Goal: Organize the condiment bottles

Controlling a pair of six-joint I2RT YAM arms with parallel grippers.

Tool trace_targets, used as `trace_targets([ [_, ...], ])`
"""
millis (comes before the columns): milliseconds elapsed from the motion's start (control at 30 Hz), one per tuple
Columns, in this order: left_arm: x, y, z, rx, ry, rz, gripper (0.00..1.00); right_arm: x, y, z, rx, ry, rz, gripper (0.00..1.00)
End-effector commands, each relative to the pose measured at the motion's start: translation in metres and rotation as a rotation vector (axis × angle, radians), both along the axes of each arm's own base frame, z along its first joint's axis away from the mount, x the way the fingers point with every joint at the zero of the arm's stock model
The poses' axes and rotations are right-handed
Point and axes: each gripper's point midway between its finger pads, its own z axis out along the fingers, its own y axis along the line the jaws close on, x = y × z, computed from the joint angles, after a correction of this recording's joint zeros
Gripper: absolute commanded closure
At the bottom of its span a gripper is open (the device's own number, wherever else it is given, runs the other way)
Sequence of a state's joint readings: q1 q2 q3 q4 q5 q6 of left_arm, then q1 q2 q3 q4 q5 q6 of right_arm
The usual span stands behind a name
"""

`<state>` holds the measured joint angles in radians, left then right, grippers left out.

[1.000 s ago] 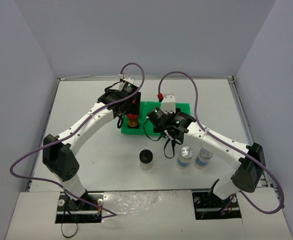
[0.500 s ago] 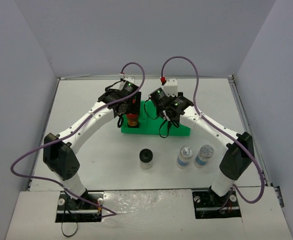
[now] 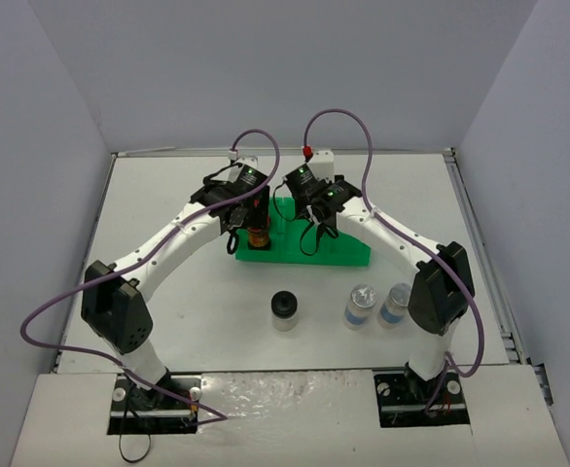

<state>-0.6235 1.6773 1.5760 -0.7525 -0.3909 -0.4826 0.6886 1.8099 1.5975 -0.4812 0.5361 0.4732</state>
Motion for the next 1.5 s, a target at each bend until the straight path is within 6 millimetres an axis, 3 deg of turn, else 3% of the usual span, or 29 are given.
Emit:
trace_targets([
  [0, 0.010, 0.027, 0.056, -0.088, -0.177, 0.122, 0.12, 0.024, 0.017, 0.039, 0.083, -0.118, 0.011, 1.00],
  [67, 0.014, 0.040, 0.061, -0.100, -0.190, 0.155, 0.12, 0.026, 0.021, 0.037, 0.086, -0.115, 0.018, 1.00],
  [300, 0.019, 0.056, 0.068, -0.087, -0.197, 0.181, 0.12, 0.031, 0.030, 0.024, 0.079, -0.087, 0.042, 1.00],
  [533, 0.018, 0.063, 0.068, -0.091, -0.196, 0.194, 0.12, 0.037, 0.037, -0.005, 0.064, -0.056, 0.052, 1.00],
  [1133, 0.012, 0.072, 0.068, -0.085, -0.186, 0.193, 0.12, 0.056, 0.039, -0.033, 0.037, -0.047, 0.035, 1.00],
  [1300, 0.012, 0.071, 0.065, -0.085, -0.176, 0.190, 0.12, 0.060, 0.038, -0.035, 0.036, -0.050, 0.035, 0.95],
  [1467, 0.011, 0.070, 0.065, -0.087, -0.175, 0.187, 0.12, 0.063, 0.041, -0.035, 0.034, -0.058, 0.042, 0.82],
])
